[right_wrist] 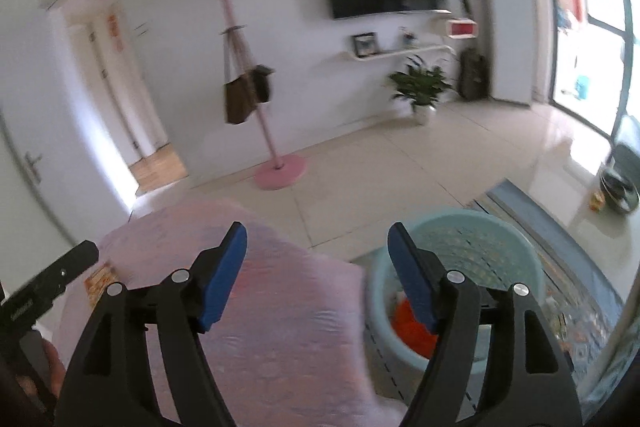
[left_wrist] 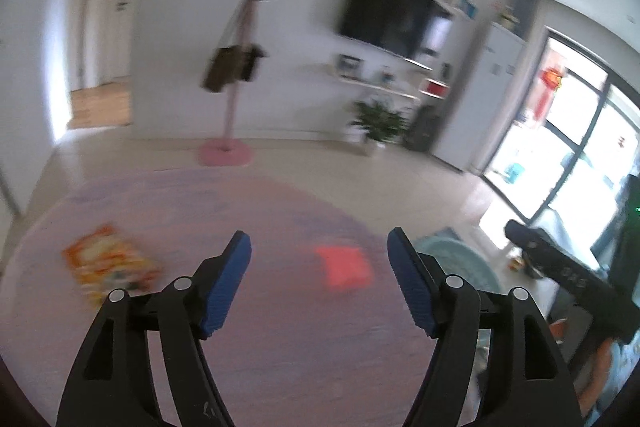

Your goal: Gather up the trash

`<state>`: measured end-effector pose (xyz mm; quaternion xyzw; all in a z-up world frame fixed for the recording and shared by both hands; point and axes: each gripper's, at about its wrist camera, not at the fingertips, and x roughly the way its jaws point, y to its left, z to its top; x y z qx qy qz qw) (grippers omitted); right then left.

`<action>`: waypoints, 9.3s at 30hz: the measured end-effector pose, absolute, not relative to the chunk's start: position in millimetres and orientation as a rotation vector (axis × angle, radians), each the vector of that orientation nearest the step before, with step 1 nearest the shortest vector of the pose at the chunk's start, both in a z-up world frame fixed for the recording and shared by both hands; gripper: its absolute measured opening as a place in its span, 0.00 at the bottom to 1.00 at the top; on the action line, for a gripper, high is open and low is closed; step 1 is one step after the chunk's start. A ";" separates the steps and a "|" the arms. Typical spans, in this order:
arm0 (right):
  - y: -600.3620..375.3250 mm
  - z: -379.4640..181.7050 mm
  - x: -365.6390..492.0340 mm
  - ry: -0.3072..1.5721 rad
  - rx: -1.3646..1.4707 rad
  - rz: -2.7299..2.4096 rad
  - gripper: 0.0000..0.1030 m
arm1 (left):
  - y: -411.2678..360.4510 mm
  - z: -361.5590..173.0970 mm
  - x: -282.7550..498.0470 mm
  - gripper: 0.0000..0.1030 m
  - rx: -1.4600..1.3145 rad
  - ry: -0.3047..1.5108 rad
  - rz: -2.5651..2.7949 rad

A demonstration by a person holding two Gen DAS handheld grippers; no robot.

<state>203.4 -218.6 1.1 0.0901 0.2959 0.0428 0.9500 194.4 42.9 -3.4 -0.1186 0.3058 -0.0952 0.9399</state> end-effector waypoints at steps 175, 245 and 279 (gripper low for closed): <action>-248.9 -34.4 47.3 0.374 0.038 -0.172 0.85 | -58.8 -43.4 87.0 0.93 0.001 0.338 -0.060; -257.3 -42.0 56.6 0.416 0.052 -0.138 0.85 | -56.6 -46.3 90.4 0.93 0.021 0.346 -0.070; -248.2 -28.4 39.6 0.415 0.052 -0.118 0.85 | -41.5 -19.4 63.1 0.93 0.083 0.377 0.026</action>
